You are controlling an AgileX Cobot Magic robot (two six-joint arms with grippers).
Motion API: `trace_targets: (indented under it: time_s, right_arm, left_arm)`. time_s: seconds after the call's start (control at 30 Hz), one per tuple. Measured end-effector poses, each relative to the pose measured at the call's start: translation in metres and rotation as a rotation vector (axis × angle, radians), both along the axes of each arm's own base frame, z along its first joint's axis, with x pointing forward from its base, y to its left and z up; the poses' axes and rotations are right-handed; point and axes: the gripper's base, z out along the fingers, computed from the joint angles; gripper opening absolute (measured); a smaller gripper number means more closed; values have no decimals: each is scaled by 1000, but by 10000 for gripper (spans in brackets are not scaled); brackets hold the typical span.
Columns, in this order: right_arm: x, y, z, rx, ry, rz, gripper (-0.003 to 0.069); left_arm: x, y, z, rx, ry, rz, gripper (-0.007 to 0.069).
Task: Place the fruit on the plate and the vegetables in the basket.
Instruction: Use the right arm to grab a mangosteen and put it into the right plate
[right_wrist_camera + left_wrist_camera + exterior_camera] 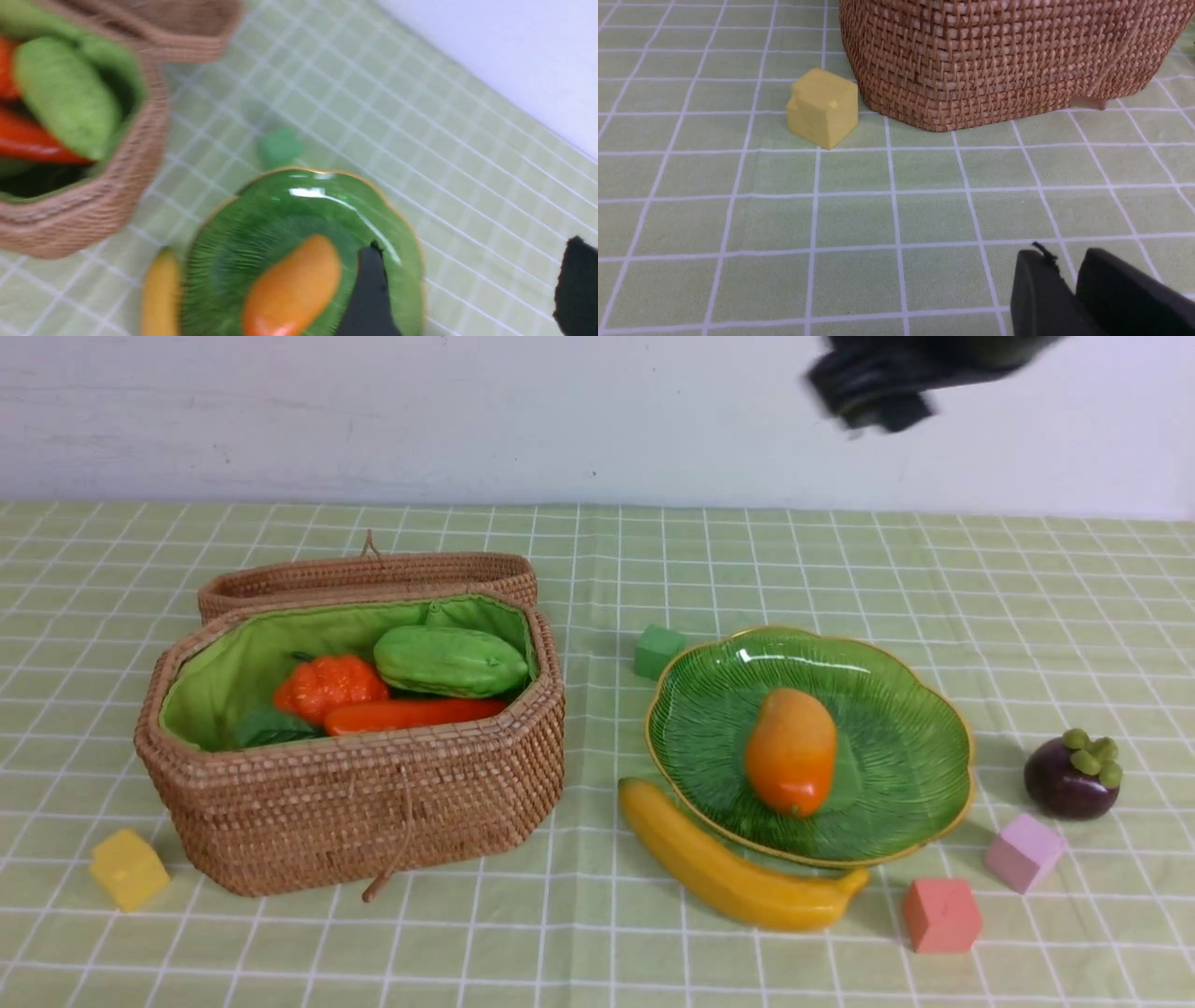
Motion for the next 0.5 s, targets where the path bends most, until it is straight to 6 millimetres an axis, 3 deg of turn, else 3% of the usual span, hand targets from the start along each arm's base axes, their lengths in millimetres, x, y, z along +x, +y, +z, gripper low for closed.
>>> trace_targets:
  time_s: [0.03,0.17,0.2,0.37,0.5]
  right_arm:
    - [-6,-37,-1,10,0,-102,514]
    - [-7,-115,-34,123,80,-400,565]
    - [-4,-137,-52,208,122,-505,587]
    - [9,-178,-104,470,268,-682,653]
    - [31,-190,-141,602,369,-700,667]
  left_arm:
    - [0,0,0,0,0,0,128]
    - [0,0,0,0,0,0,131]
    - [0,0,0,0,0,0,131]
    - [0,0,0,0,0,0,131]
    - [0,0,0,0,0,0,131]
